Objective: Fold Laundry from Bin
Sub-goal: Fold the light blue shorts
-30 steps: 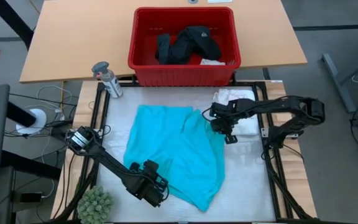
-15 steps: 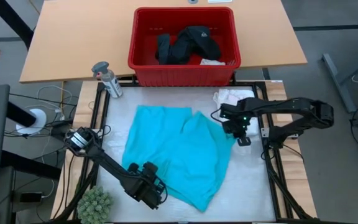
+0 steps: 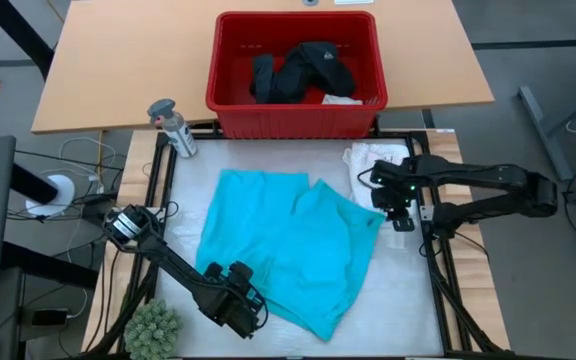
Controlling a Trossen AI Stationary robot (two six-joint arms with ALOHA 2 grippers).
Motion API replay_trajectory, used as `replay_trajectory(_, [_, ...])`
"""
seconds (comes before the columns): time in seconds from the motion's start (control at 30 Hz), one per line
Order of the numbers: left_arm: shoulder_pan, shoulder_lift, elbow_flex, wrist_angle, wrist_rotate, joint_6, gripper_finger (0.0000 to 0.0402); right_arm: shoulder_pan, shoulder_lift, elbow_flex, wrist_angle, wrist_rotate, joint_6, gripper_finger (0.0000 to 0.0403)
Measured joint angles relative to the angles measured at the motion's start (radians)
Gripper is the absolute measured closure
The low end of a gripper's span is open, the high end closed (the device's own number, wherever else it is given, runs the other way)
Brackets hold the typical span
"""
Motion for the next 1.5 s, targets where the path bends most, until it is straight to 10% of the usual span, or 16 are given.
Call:
replay_trajectory(0.53, [0.0,0.0,0.0,0.01,-0.033,0.001,0.0401,0.141,0.167,0.132,0.042,0.145,0.2,0.0237])
replay_trajectory(0.77, [0.0,0.0,0.0,0.013,-0.033,0.003,0.0401,0.128,0.239,0.314,0.051,0.171,0.771,0.0237])
replay_trajectory(1.03, [0.0,0.0,0.0,0.017,-0.027,0.062,0.0401,0.29,0.217,0.203,0.067,0.383,1.174,0.0235])
replay_trajectory(1.5, [0.0,0.0,0.0,0.059,-0.001,0.148,0.0401,0.399,0.225,-0.006,0.251,0.369,1.401,0.0201])
